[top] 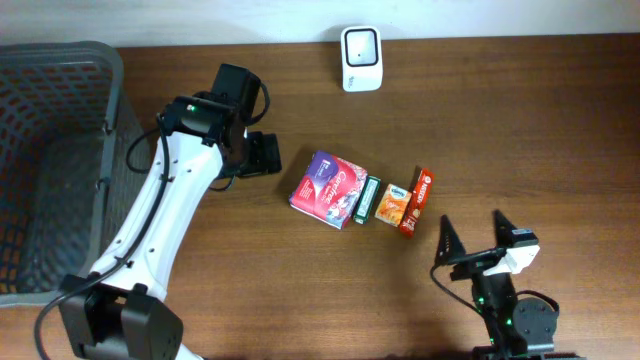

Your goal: Scan the item barcode

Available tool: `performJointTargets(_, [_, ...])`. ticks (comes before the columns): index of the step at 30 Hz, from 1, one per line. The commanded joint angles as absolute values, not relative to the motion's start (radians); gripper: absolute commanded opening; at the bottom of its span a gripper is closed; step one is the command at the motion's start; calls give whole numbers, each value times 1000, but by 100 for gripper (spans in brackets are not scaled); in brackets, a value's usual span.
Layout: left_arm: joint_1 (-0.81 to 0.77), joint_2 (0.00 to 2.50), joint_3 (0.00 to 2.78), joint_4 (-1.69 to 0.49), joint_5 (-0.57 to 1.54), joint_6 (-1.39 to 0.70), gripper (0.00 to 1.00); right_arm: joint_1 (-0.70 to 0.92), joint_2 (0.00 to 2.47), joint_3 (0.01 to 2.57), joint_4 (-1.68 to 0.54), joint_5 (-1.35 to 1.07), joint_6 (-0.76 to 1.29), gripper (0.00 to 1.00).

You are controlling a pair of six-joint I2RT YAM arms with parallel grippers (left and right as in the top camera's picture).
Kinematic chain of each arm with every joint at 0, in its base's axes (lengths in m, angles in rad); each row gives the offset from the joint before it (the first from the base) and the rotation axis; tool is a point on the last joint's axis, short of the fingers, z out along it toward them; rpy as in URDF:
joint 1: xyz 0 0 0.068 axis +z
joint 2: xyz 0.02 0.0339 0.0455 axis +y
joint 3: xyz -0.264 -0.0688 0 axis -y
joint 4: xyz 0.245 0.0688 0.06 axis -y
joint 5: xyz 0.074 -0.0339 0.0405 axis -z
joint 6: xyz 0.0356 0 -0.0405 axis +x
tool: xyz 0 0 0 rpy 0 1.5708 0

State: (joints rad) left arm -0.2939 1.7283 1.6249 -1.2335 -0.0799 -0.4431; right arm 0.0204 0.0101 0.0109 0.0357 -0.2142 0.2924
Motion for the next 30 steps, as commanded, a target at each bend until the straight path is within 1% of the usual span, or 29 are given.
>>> performJointTargets(1, [-292,1720,1617,-1235,-87,-459,99,26,3,6,109,-498,633,99])
performJointTargets(2, [-292,1720,1617,-1235,-87,-459,99,26,3,6,233,-541,689,99])
performJointTargets(4, [-292,1720,1617,-1235,-88,-459,99,25,4,15,460,-538,677,98])
performJointTargets(5, [-292,1720,1617,-1235,-88,-459,99,20,7,62,456,-538,614,98])
performJointTargets(6, [-292,1720,1617,-1234,-87,-459,99,4,30,162,327,-537,519,98])
performJointTargets(7, [-292,1720,1617,-1235,-87,-459,99,-20,88,282,126,-519,405,98])
performJointTargets(8, [-292,1720,1617,-1234,-87,-459,99,-36,163,394,-17,-515,322,98])
performJointTargets(9, [-292,1720,1617,-1235,-87,-459,99,-51,303,555,-216,-507,226,98])
performJointTargets(10, [-292,1720,1617,-1235,-87,-459,99,-53,454,701,-373,-501,181,98])
performJointTargets(11, [-292,1720,1617,-1235,-87,-459,99,-53,633,865,-516,-527,179,98])
performJointTargets(12, [-292,1720,1617,-1235,-87,-459,99,-53,779,977,-560,-649,180,98])
performJointTargets(13, [-292,1720,1617,-1235,-87,-459,99,-53,871,1032,-553,-786,180,98])
performJointTargets(15, [-292,1720,1617,-1234,-87,-459,99,-53,1006,1074,-461,-947,215,98])
performJointTargets(16, [-292,1720,1617,-1235,-87,-459,99,-52,1079,1074,-397,-999,258,98])
performJointTargets(17, [-292,1720,1617,-1234,-87,-459,99,-48,1166,1074,-383,-989,302,98])
performJointTargets(18, [-292,1720,1617,-1234,-87,-459,99,-41,1236,1074,-434,-914,322,98])
performJointTargets(20, [-292,1720,1617,-1235,-87,-459,99,-10,1391,1074,-631,-484,354,98])
performJointTargets(22, [-292,1720,1617,-1235,-87,-459,99,21,1519,1074,-698,-173,402,98])
performJointTargets(23, [-292,1720,1617,-1234,-87,-459,99,22,1588,1074,-684,-133,436,91])
performJointTargets(25, [-292,1720,1617,-1234,-87,-459,99,30,1644,1074,-648,-78,463,70])
performJointTargets(26, [-292,1720,1617,-1234,-87,-459,99,41,1663,1074,-638,-39,463,63])
performJointTargets(28, [-292,1720,1617,-1234,-87,-459,99,85,1694,1074,-608,-3,463,58])
performJointTargets(29, [-292,1720,1617,-1234,-87,-459,99,124,1701,1074,-598,58,484,54])
performJointTargets(30, [-292,1720,1617,-1234,-87,-459,99,168,1705,1074,-598,153,527,52])
